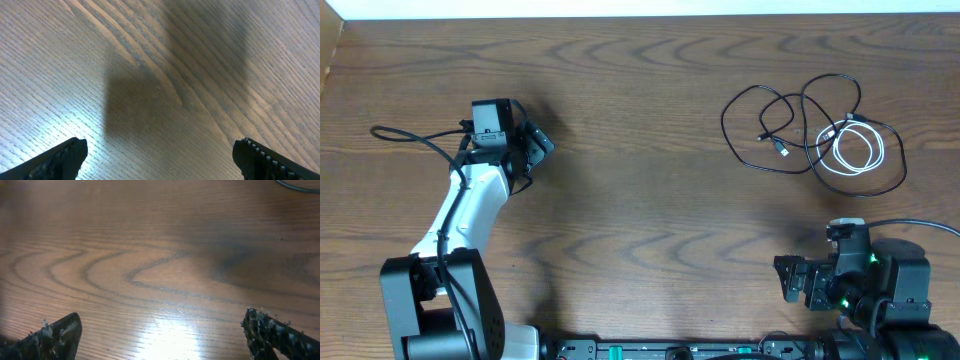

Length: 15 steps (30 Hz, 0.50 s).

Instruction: Untangle cables

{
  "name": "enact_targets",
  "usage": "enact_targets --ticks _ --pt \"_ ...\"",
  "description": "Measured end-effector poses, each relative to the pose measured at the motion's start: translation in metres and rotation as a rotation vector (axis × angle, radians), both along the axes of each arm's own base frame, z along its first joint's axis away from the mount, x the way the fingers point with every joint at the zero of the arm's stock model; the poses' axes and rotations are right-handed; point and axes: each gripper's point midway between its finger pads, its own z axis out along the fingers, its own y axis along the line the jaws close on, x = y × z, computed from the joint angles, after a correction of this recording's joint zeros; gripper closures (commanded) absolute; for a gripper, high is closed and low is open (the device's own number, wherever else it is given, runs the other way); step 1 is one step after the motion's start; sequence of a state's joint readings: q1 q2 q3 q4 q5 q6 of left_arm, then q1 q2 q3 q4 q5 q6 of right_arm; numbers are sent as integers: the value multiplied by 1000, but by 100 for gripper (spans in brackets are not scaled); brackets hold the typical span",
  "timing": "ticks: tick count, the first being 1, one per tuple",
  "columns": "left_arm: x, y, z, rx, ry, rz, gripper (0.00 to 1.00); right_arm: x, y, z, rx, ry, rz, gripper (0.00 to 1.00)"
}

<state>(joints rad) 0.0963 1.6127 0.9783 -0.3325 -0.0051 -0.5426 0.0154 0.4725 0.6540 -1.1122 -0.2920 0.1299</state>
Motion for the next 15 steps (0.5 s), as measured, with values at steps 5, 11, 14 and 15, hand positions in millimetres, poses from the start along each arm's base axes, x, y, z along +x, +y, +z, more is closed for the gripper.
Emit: enact_targets --ticks 5,11,14,15 --pt "0 0 0 0 -1 0 2 -2 0 7 1 -66 0 1" --pt "0 0 0 -1 -1 0 2 30 1 22 9 -346 0 1" --pt "0 0 0 -1 0 -1 2 62 1 55 15 -617 -1 1" --pt "0 0 0 -1 0 -1 2 70 1 66 13 -703 1 1"
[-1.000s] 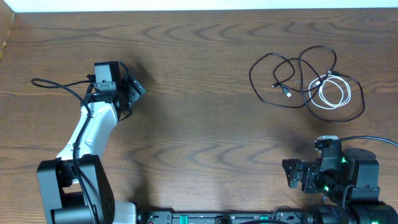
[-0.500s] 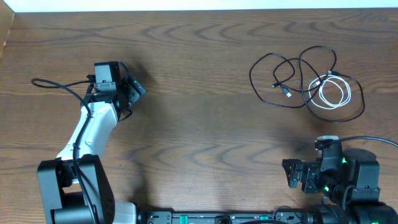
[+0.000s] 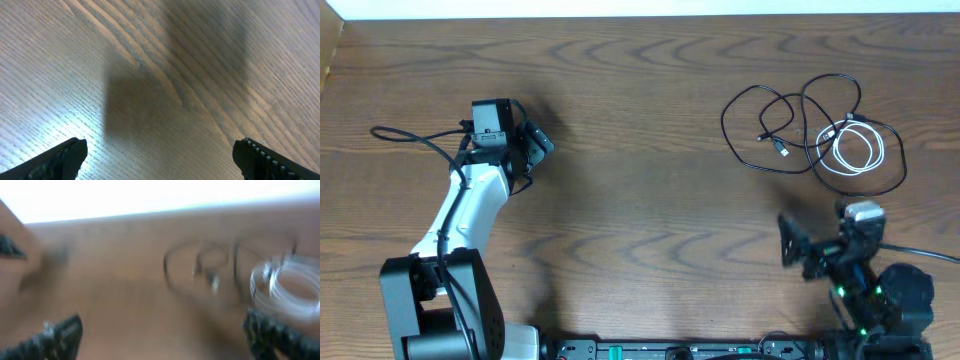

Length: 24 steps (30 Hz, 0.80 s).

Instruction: Untangle cables

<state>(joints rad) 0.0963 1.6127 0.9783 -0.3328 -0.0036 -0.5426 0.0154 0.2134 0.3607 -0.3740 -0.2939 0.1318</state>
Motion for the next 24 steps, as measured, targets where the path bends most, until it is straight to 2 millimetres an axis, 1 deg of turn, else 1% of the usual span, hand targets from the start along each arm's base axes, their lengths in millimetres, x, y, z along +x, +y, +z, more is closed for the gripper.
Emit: enact_targets --ticks 2,3,5,9,16,21,24 --pt "0 0 0 -1 1 0 2 10 0 22 7 -155 -1 1" --pt "0 0 0 -1 0 0 2 13 0 28 6 -207 -1 1" --pt "0 0 0 -1 1 -1 2 16 0 31 6 -272 -1 1" --pt "0 0 0 -1 1 -1 2 18 -2 21 5 -311 -10 1" --pt "0 0 0 -1 1 -1 2 16 -3 0 5 -310 -11 1" --pt "0 0 0 -1 1 0 2 12 -3 0 5 -343 -12 1" --pt "0 0 0 -1 1 -1 2 11 -5 -5 3 -346 -23 1"
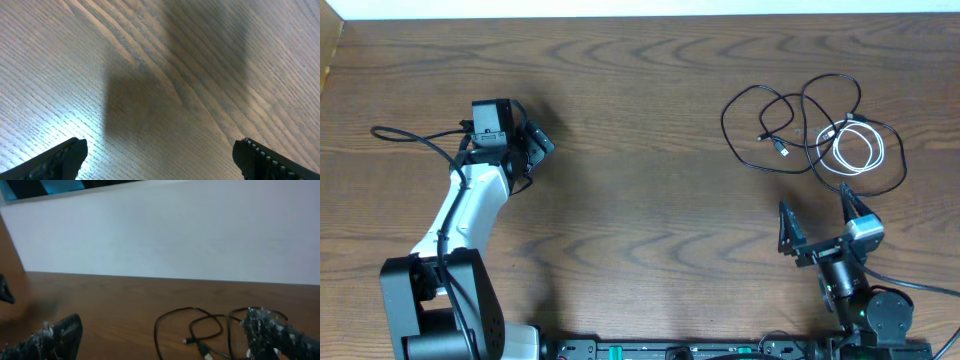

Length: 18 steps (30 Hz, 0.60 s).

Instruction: Untangle cables

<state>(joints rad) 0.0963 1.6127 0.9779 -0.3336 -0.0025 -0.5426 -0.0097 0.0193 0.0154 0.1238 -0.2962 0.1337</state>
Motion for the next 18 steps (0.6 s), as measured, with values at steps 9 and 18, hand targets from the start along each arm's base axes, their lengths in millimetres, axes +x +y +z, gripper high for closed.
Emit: enact_targets --ticks 9,18 --pt "0 0 0 0 0 0 2 4 -13 -34 5 136 -53 1" --pt "0 0 0 0 0 0 3 4 -13 -43 6 170 -54 1"
